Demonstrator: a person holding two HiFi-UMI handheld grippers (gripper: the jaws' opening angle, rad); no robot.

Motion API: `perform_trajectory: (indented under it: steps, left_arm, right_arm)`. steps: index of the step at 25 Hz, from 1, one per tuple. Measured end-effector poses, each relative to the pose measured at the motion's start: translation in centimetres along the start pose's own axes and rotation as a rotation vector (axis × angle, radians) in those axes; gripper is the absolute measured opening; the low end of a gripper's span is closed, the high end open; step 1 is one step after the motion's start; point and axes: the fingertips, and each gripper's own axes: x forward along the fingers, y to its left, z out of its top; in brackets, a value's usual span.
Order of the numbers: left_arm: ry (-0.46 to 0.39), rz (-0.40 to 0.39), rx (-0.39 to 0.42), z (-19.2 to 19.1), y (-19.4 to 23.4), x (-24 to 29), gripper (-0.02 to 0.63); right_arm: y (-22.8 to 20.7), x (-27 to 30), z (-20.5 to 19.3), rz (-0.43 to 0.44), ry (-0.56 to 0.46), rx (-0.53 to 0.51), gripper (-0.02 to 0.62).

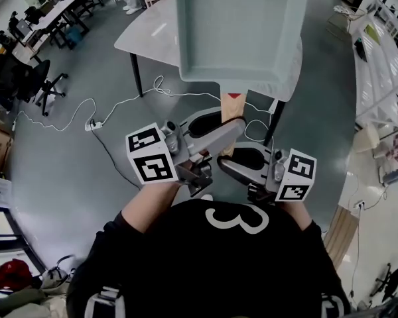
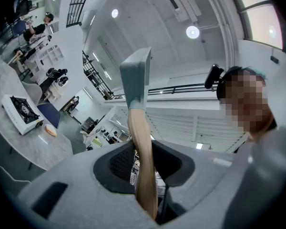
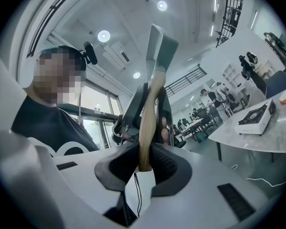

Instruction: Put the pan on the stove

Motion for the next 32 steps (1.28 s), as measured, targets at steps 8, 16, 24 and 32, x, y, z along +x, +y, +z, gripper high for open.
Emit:
perform_trajectory:
  steps: [8, 16, 24, 32]
  left_arm:
    - [0.024, -0.007, 0.079, -0.4, 0.2, -0.1, 0.114]
    - [0.002, -0.01, 0.078, 3.4, 2.5, -4.5, 0.112]
    - [-0.009, 0.03, 0.075, 5.4, 4.6, -6.3, 0.112]
    - [-0.021, 0.06, 0.066, 8.0, 8.7, -8.6, 0.112]
  right_arm:
    - [-0.7, 0.2, -0.6, 0.004, 0.029, -0.029, 0.072]
    - [-2.0, 6.2, -0.5, 0.02, 0.055, -0.037, 0.071]
    - [-3.6, 9.0, -0.2, 0.064, 0.066, -0.013, 0.071]
    - [-6.9, 12.8, 0.0, 0.085, 0.073, 0.004, 0.071]
